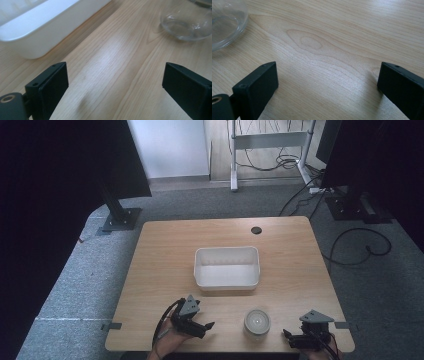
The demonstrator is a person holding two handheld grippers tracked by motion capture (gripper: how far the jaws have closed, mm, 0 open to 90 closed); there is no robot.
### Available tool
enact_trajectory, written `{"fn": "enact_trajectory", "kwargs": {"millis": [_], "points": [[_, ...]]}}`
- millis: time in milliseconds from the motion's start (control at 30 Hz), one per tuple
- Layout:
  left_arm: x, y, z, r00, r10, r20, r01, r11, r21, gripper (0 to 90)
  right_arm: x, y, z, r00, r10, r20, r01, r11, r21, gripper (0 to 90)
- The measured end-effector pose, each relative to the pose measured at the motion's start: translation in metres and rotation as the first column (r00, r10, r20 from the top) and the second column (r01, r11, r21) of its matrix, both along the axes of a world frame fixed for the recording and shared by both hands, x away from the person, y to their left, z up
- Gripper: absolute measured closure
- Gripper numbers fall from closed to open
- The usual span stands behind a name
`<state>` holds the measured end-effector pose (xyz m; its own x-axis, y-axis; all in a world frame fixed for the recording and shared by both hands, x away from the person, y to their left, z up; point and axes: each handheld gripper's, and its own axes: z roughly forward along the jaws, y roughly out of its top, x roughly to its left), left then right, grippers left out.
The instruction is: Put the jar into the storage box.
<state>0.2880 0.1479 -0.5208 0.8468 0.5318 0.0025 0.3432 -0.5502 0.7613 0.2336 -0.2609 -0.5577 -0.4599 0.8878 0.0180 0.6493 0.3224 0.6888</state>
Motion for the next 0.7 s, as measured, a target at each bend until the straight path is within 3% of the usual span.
{"fn": "enact_trajectory", "kwargs": {"millis": [333, 700], "points": [[-0.004, -0.018, 0.007, 0.9985, -0.055, 0.005, 0.055, 0.9983, -0.022, 6.3, 0.000, 0.000, 0.000, 1.0000, 0.000, 0.000, 0.000, 1.0000, 0.000, 3.1], [-0.011, -0.042, 0.007, 0.9919, -0.127, 0.004, 0.127, 0.9916, -0.024, 5.9, 0.000, 0.000, 0.000, 1.0000, 0.000, 0.001, 0.000, 1.0000, 0.000, 3.1]]}}
